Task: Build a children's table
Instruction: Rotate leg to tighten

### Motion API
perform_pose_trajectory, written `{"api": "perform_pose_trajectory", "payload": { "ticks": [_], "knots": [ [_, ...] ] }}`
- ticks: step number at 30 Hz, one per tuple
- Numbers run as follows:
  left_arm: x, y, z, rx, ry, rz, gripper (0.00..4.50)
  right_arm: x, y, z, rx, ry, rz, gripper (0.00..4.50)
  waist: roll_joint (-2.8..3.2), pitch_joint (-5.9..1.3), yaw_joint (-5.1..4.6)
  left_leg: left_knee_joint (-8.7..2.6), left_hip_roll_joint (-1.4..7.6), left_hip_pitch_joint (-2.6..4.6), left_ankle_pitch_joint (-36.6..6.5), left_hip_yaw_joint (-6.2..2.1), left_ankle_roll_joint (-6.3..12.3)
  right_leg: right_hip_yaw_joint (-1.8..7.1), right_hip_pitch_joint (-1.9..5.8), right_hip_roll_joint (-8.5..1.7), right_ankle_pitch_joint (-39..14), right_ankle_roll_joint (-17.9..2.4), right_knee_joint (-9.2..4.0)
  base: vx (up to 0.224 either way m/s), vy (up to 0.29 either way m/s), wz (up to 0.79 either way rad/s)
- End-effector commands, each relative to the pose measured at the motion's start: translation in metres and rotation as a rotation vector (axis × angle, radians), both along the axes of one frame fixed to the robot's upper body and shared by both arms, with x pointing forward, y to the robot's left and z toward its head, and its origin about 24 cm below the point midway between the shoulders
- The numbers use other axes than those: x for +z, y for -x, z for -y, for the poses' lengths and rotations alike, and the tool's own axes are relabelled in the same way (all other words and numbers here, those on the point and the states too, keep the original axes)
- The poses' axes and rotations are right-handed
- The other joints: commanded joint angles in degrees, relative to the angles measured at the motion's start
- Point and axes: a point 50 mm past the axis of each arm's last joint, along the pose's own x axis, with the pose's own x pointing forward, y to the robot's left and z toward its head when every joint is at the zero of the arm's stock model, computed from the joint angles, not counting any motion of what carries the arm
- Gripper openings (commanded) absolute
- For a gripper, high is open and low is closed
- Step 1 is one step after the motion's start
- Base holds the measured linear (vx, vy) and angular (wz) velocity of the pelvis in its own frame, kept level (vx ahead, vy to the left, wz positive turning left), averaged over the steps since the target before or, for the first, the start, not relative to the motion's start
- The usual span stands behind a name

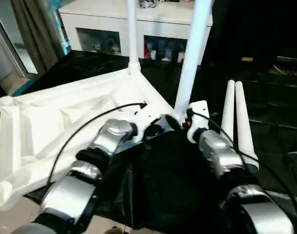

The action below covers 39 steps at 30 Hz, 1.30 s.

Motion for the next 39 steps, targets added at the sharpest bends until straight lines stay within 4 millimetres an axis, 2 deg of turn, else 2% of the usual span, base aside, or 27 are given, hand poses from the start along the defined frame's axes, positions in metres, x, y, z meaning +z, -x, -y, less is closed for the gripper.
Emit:
{"api": "perform_pose_trajectory", "payload": {
  "ticks": [1, 2, 4, 6, 7, 8, 10, 12, 16, 18, 21, 26, 31, 34, 35, 36, 38, 39],
  "knots": [
    [0.0, 0.008, 0.005, -0.094, 0.051, -0.008, 0.0, -0.005, 0.009, -0.008, 0.146, 0.01, -0.034, 3.81, -0.36, -4.39, 0.45, -3.38, 4.19, 0.05, -8.23, -2.15, 4.5, 3.88, 2.92, -6.72, -9.22, -11.2, -3.83, 0.0, 0.0, 0.0],
    [0.0, 0.011, 0.0, -0.131, 0.056, -0.022, 0.0, -0.003, 0.012, -0.003, 0.213, 0.037, -0.024, 3.81, -0.37, -4.47, 0.61, -3.14, 4.19, 0.01, -6.38, -1.99, 5.73, 3.79, 2.78, -6.59, -5.13, -12.27, -3.38, 0.0, 0.0, 0.0],
    [0.0, 0.016, -0.006, -0.19, 0.073, -0.049, 0.0, 0.001, 0.017, 0.006, 0.298, 0.059, -0.022, 3.81, -0.44, -4.49, 0.77, -3.03, 4.2, -0.22, -5.81, -1.99, 6.72, 3.7, 2.96, -6.63, -3.67, -12.77, -3.1, 0.0, 0.0, 0.0],
    [0.001, 0.019, -0.009, -0.225, 0.085, -0.072, 0.0, 0.004, 0.019, 0.011, 0.341, 0.064, -0.021, 3.81, -0.21, -4.53, 0.86, -2.94, 4.3, 0.03, -6.07, -1.86, 7.03, 3.71, 2.57, -6.61, -3.67, -13.09, -3.21, 0.0, 0.0, 0.0],
    [0.001, 0.021, -0.012, -0.244, 0.082, -0.08, 0.0, 0.005, 0.02, 0.014, 0.362, 0.069, -0.018, 3.81, -0.29, -4.57, 0.84, -2.93, 4.3, -0.07, -5.98, -1.91, 7.01, 3.71, 2.74, -6.61, -3.54, -13.17, -3.15, 0.0, 0.0, 0.0],
    [0.001, 0.023, -0.016, -0.267, 0.071, -0.093, 0.0, 0.008, 0.023, 0.018, 0.403, 0.076, -0.018, 3.81, -0.07, -4.58, 1.04, -2.89, 4.45, -0.13, -5.96, -1.93, 7.01, 3.68, 2.58, -6.61, -3.4, -13.4, -3.11, 0.0, 0.0, 0.0],
    [0.001, 0.025, -0.019, -0.283, 0.066, -0.1, 0.0, 0.009, 0.025, 0.021, 0.433, 0.08, -0.022, 3.81, -0.08, -4.35, 1.19, -2.95, 4.46, -0.08, -7.35, -1.93, 6.51, 3.67, 2.41, -6.56, -5.6, -13.14, -3.35, 0.0, 0.0, 0.0],
    [0.001, 0.027, -0.021, -0.301, 0.063, -0.109, 0.0, 0.009, 0.029, 0.024, 0.463, 0.082, -0.032, 3.81, 0.08, -4.18, 1.54, -3.1, 4.47, 0.09, -9.6, -1.97, 5.08, 3.75, 2.38, -6.68, -10.22, -11.96, -3.89, 0.0, 0.0, 0.0],
    [0.001, 0.03, -0.026, -0.316, 0.063, -0.128, 0.0, 0.009, 0.035, 0.024, 0.519, 0.057, -0.047, 3.81, 0.06, -4.09, 1.72, -3.29, 4.51, 0.12, -10.0, -2.08, 4.16, 3.8, 2.35, -6.69, -12.61, -11.21, -4.08, 0.0, 0.0, 0.0],
    [0.002, 0.031, -0.028, -0.318, 0.064, -0.131, 0.0, 0.009, 0.037, 0.022, 0.533, 0.048, -0.047, 3.47, -0.01, -4.2, 1.77, -3.22, 4.44, 0.09, -9.32, -2.06, 4.19, 3.81, 2.35, -6.65, -12.05, -11.05, -3.99, 0.0, 0.0, 0.0],
    [0.002, 0.032, -0.029, -0.32, 0.065, -0.137, 0.0, 0.009, 0.038, 0.02, 0.545, 0.023, -0.043, 3.39, -0.07, -4.25, 1.69, -3.14, 4.32, -0.02, -8.6, -2.05, 4.37, 3.73, 2.35, -6.57, -10.98, -11.14, -3.85, 0.0, 0.0, 0.0],
    [0.003, 0.032, -0.03, -0.32, 0.067, -0.142, 0.0, 0.01, 0.04, 0.018, 0.56, 0.003, -0.042, 2.95, -0.02, -4.39, 1.67, -2.98, 4.31, -0.06, -7.61, -2.02, 4.85, 3.7, 2.33, -6.48, -9.56, -11.45, -3.69, 0.0, 0.0, 0.0],
    [0.002, 0.032, -0.029, -0.31, 0.066, -0.142, 0.0, 0.006, 0.045, 0.016, 0.568, -0.016, -0.06, 2.86, 0.0, -4.42, 1.76, -2.94, 4.31, -0.11, -7.23, -2.04, 5.09, 3.67, 2.37, -6.46, -8.82, -11.44, -3.59, 0.0, 0.0, 0.0],
    [0.0, 0.029, -0.027, -0.27, 0.046, -0.119, 0.0, 0.0, 0.046, 0.014, 0.536, -0.029, -0.082, 2.81, 0.02, -4.37, 1.82, -2.97, 4.26, -0.01, -8.06, -2.02, 4.65, 3.66, 2.33, -6.54, -10.66, -11.13, -3.85, 0.0, 0.0, 0.0],
    [-0.001, 0.025, -0.025, -0.231, 0.031, -0.099, 0.0, -0.005, 0.042, 0.013, 0.455, -0.029, -0.086, 2.81, -0.09, -4.25, 1.77, -3.05, 4.31, 0.04, -8.53, -2.01, 4.38, 3.71, 2.2, -6.54, -11.7, -10.8, -4.07, 0.0, 0.0, 0.0],
    [-0.001, 0.025, -0.025, -0.231, 0.031, -0.099, 0.0, -0.005, 0.042, 0.013, 0.455, -0.029, -0.086, 2.81, 0.0, -4.19, 1.71, -3.11, 4.29, 0.13, -8.96, -2.04, 4.14, 3.68, 2.11, -6.49, -12.44, -10.74, -4.13, 0.0, 0.0, 0.0],
    [-0.002, 0.013, -0.015, -0.094, 0.004, -0.039, 0.0, -0.019, 0.028, 0.009, 0.156, -0.017, -0.09, 2.8, 0.05, -3.88, 1.23, -3.41, 4.13, 0.42, -11.9, -2.24, 2.23, 3.62, 1.88, -6.75, -17.73, -10.03, -4.75, 0.0, 0.0, 0.0],
    [-0.002, 0.011, -0.013, -0.08, 0.003, -0.034, 0.0, -0.021, 0.026, 0.009, 0.123, -0.02, -0.093, 2.8, 0.11, -3.74, 1.02, -3.57, 4.15, 0.56, -12.76, -2.33, 1.44, 3.62, 1.79, -6.78, -19.65, -9.54, -5.04, 0.0, 0.0, 0.0]
  ]
}}
